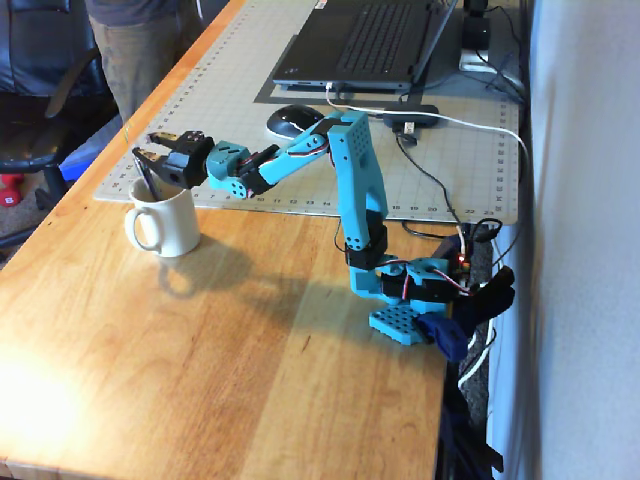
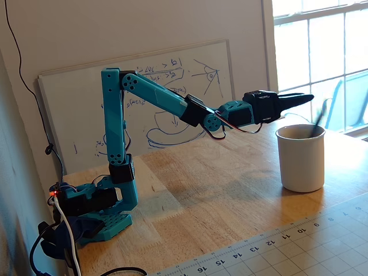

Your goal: Grasp a pen and put it in a mug.

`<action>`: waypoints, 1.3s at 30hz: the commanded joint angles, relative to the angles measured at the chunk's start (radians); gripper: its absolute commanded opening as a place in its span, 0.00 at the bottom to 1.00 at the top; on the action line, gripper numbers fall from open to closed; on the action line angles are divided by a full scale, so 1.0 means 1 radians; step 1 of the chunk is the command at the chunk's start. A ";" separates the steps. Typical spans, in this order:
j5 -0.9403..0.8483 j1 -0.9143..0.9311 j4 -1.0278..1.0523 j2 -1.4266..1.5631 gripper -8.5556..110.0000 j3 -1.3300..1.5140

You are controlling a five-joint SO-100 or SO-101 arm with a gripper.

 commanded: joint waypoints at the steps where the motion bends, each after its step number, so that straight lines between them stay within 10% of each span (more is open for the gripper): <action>1: 0.008 0.003 -0.020 0.173 0.23 -0.080; 20: -0.051 -0.054 1.080 0.818 0.23 -0.046; 39: -0.959 -0.091 1.468 1.345 0.08 0.454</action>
